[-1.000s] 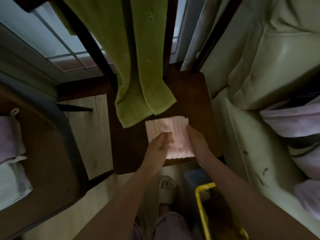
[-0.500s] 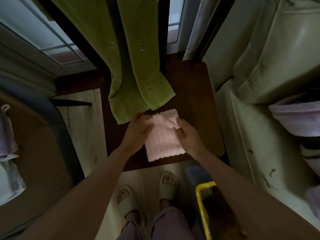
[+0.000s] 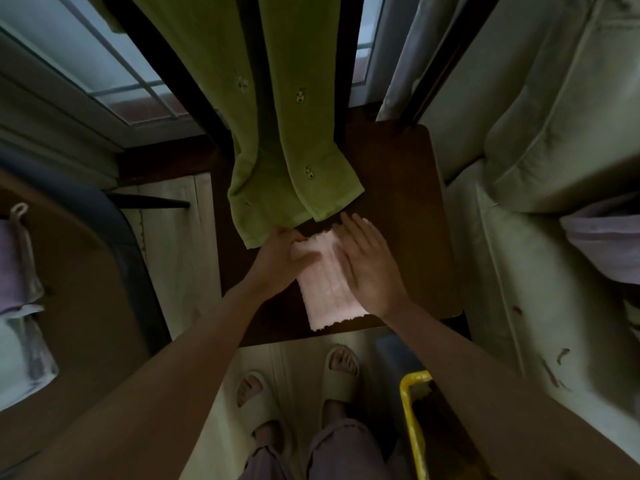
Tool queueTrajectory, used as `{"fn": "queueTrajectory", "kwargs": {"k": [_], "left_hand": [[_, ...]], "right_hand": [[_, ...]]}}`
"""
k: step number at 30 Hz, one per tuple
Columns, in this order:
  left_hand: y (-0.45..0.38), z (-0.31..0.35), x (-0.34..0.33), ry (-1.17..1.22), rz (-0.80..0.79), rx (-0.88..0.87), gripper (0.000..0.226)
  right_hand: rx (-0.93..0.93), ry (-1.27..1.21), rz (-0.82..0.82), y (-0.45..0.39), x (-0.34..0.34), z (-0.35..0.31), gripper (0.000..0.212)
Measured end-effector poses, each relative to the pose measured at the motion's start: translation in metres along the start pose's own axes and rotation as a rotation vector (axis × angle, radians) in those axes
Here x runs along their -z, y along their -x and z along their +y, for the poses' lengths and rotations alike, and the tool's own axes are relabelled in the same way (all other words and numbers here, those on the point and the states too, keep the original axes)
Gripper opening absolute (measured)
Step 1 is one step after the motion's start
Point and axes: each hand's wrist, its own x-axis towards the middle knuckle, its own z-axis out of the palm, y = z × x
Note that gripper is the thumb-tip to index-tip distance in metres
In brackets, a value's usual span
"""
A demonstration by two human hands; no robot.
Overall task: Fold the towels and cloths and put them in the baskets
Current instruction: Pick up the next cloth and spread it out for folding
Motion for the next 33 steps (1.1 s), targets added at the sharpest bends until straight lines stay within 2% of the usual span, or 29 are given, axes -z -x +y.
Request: {"fn": "queueTrajectory", "kwargs": {"k": [2, 4, 6, 8, 12, 16, 18, 20, 22, 23, 25, 26, 29, 33], "left_hand": [[-0.001, -0.004, 0.001, -0.025, -0.036, -0.008, 0.034], [-0.003, -0.005, 0.002, -0.056, -0.077, -0.011, 0.027], [-0.005, -0.002, 0.005, 0.062, -0.132, 0.039, 0.033], [-0.005, 0.001, 0.009, 0.271, -0.158, 0.105, 0.030], [-0.004, -0.008, 0.003, 0.392, -0.024, 0.137, 0.025], [0.001, -0.010, -0.007, 0.348, 0.169, 0.098, 0.024], [0.008, -0.007, -0.002, 0.383, 0.255, 0.050, 0.028], [0.021, -0.007, 0.005, 0.380, 0.373, 0.073, 0.026], [0.039, -0.013, 0.004, 0.451, 0.423, 0.234, 0.020], [0.050, -0.015, 0.000, 0.567, 0.384, 0.398, 0.022], [0.070, -0.015, -0.010, 0.863, 0.206, 0.772, 0.030], [0.079, -0.014, -0.016, 0.979, 0.129, 0.877, 0.031], [0.089, -0.013, -0.030, 1.258, 0.117, 0.905, 0.030], [0.082, -0.006, -0.033, 1.241, 0.150, 0.857, 0.027]], "right_hand": [[-0.042, 0.030, -0.106, 0.005, -0.010, 0.003, 0.056], [-0.075, 0.054, -0.145, 0.007, -0.015, 0.006, 0.059], [-0.079, 0.092, -0.162, 0.006, -0.018, 0.007, 0.059], [-0.098, 0.121, -0.162, 0.006, -0.020, 0.006, 0.058], [-0.154, 0.169, -0.145, 0.007, -0.025, 0.003, 0.055], [-0.225, 0.144, -0.117, 0.004, -0.020, -0.008, 0.058], [-0.181, 0.094, -0.080, 0.015, -0.009, -0.013, 0.056], [-0.059, 0.048, -0.090, 0.034, 0.002, -0.017, 0.055], [0.028, 0.034, -0.134, 0.047, 0.003, -0.017, 0.054], [0.050, 0.040, -0.144, 0.049, 0.000, -0.016, 0.054], [0.063, 0.076, -0.160, 0.046, -0.010, -0.014, 0.053], [0.057, 0.100, -0.176, 0.044, -0.015, -0.014, 0.054], [0.009, 0.165, -0.211, 0.043, -0.028, -0.015, 0.056], [-0.034, 0.188, -0.203, 0.044, -0.033, -0.022, 0.057]]}}
